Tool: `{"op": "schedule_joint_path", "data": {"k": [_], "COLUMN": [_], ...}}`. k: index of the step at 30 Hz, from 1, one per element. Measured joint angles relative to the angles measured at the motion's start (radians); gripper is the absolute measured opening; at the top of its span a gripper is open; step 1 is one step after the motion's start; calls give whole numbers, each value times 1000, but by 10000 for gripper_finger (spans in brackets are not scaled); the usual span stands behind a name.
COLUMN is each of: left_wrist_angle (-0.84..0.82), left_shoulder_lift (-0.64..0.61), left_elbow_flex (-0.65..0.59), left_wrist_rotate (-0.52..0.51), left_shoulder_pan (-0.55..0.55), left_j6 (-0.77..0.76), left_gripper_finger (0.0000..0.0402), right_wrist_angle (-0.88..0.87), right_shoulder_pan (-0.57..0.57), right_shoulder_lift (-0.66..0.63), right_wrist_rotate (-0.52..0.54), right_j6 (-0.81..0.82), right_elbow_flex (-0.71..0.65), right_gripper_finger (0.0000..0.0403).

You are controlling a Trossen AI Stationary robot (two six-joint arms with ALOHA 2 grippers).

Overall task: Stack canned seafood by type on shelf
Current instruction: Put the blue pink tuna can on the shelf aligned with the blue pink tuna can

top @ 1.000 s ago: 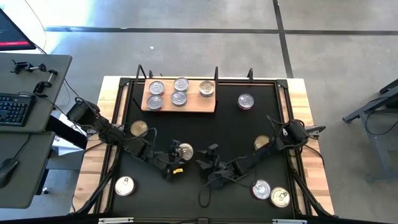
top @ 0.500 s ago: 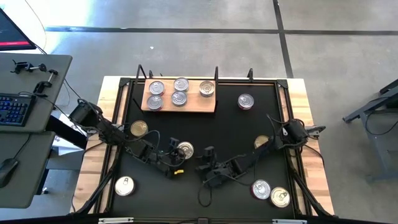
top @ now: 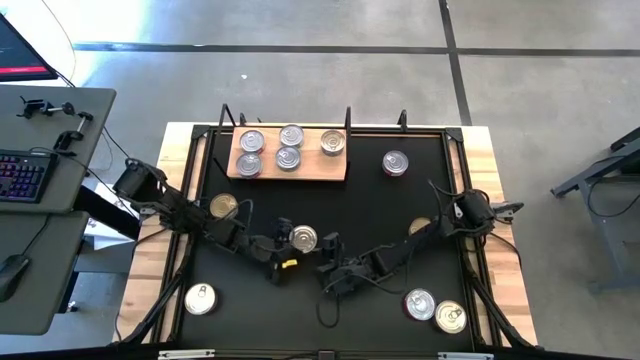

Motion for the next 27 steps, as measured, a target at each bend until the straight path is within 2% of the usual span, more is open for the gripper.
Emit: {"op": "schedule_joint_path", "data": {"k": [5,10,17,22,27], "left_wrist_angle": [116,136,182,183,182], "left_shoulder_lift": [-22,-60,-87,-87,-87], "left_elbow_flex": [-37,-37,-36,-36,-36], "left_wrist_rotate": [44,63,91,91,91], "left_shoulder_pan": [24,29,29,29,29], "left_j6": [-66,-92,-108,-108,-108], "left_gripper_finger": [0,0,0,0,0], "right_wrist_angle": [1,-3,7,101,100], "right_shoulder_pan": [12,14,-9,-17,-24], "right_shoulder_lift": [-5,-5,23,44,47], "right_wrist_rotate": [102,118,118,117,116], "right_j6": [-131,-225,-253,-216,-136], "right_elbow_flex": [1,1,1,0,0], "right_gripper_finger": [287,296,296,295,258]}}
